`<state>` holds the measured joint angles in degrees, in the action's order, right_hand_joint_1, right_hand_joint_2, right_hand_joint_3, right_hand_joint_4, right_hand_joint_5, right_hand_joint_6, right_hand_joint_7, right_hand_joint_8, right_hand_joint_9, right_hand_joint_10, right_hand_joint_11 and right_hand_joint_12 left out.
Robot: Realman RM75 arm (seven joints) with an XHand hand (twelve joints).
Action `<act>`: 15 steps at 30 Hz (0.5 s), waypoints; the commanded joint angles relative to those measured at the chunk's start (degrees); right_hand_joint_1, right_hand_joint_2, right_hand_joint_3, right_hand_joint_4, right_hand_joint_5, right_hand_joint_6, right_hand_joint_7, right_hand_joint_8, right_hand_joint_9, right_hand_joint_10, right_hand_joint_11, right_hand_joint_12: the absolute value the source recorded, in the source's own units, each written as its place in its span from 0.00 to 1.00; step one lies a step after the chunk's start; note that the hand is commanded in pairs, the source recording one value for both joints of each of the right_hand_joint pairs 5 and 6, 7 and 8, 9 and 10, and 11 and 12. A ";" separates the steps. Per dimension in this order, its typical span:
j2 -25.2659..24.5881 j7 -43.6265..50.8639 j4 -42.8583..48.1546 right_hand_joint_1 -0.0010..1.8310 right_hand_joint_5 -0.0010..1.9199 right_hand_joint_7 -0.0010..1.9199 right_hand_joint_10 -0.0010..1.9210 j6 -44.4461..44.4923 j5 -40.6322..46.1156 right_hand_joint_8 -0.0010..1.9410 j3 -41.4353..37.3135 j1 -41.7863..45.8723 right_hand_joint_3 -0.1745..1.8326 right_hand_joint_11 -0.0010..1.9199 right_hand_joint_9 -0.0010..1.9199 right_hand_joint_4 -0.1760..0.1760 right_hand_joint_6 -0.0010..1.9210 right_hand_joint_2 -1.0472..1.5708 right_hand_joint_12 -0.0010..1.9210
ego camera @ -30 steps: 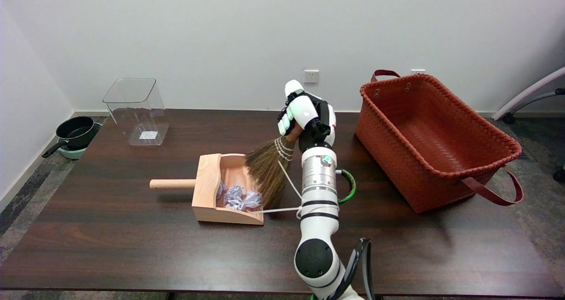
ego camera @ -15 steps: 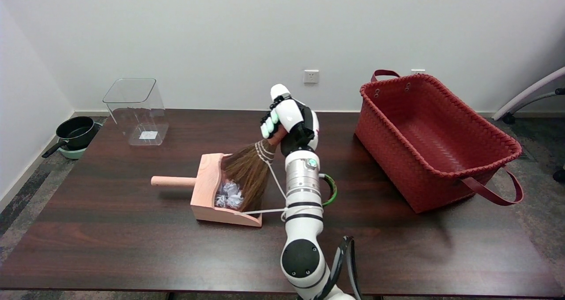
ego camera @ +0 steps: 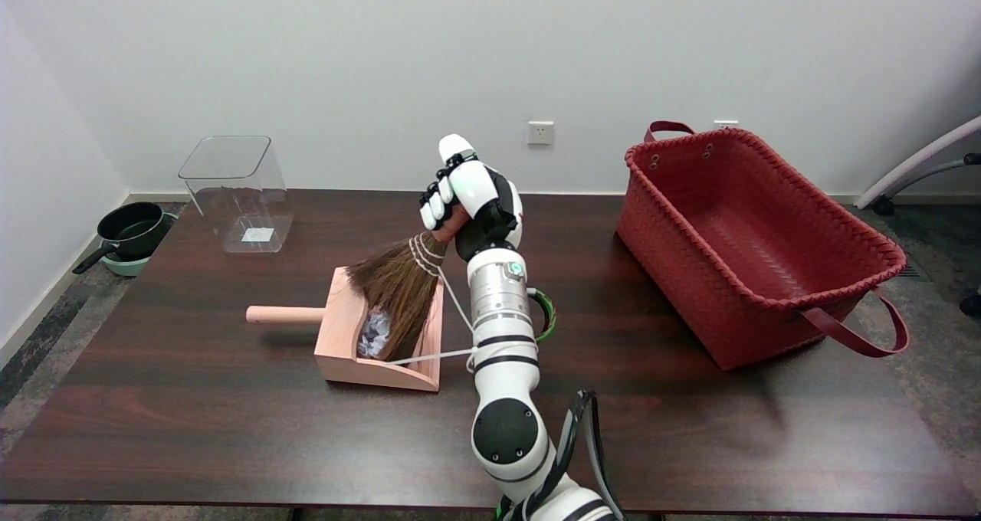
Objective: Sweep the paper ball into the dustpan.
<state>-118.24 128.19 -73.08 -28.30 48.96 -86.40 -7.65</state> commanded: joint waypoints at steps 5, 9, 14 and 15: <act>0.52 -1.66 -5.51 0.49 1.00 1.00 1.00 -0.20 -0.32 0.99 -2.38 1.83 0.84 1.00 1.00 0.50 1.00 1.00 1.00; 0.60 -1.62 -8.13 0.49 1.00 1.00 1.00 -2.09 -3.55 0.99 -4.90 2.88 0.83 1.00 1.00 0.50 1.00 1.00 1.00; 1.66 -1.70 -10.93 0.50 1.00 1.00 1.00 -4.83 -6.56 0.99 -8.37 3.36 0.80 1.00 1.00 0.50 1.00 1.00 1.00; 2.03 -1.62 -11.42 0.51 1.00 1.00 1.00 -6.00 -6.66 0.99 -8.78 3.36 0.79 1.00 1.00 0.50 1.00 1.00 1.00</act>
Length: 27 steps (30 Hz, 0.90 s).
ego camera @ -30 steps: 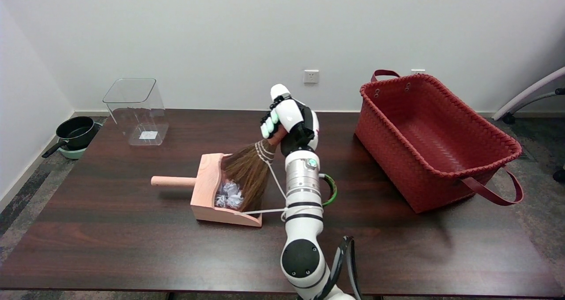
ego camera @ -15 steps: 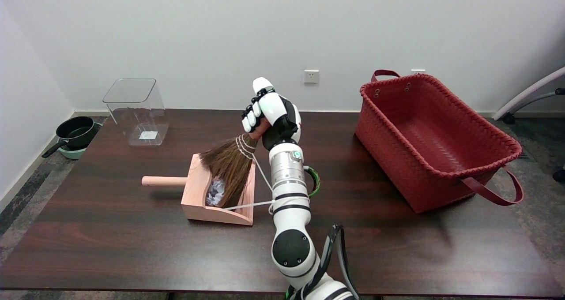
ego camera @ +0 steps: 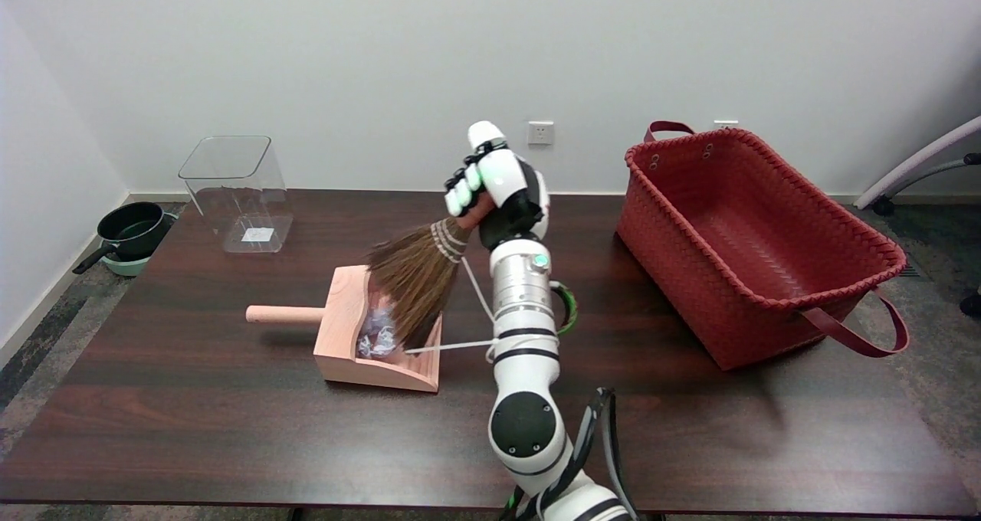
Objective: Sweep the paper ball into the dustpan.
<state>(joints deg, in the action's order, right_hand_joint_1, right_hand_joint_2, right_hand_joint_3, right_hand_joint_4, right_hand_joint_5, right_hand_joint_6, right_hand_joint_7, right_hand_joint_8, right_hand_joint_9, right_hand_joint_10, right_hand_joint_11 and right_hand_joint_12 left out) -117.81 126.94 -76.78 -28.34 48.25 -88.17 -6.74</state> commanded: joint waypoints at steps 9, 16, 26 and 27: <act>12.63 0.86 -13.35 0.51 1.00 1.00 1.00 -12.04 -7.39 0.99 -5.62 3.01 0.79 1.00 1.00 0.50 1.00 1.00 1.00; 24.77 1.15 -14.91 0.53 1.00 1.00 1.00 -11.37 -10.49 0.99 3.87 1.30 0.78 1.00 1.00 0.50 1.00 1.00 1.00; 34.93 1.38 -20.24 0.53 1.00 1.00 1.00 -3.71 8.34 0.99 10.34 -1.63 0.79 1.00 1.00 0.50 1.00 1.00 1.00; 36.34 1.17 -21.15 0.53 1.00 1.00 1.00 -2.89 9.47 0.99 9.70 -1.98 0.79 1.00 1.00 0.50 1.00 1.00 1.00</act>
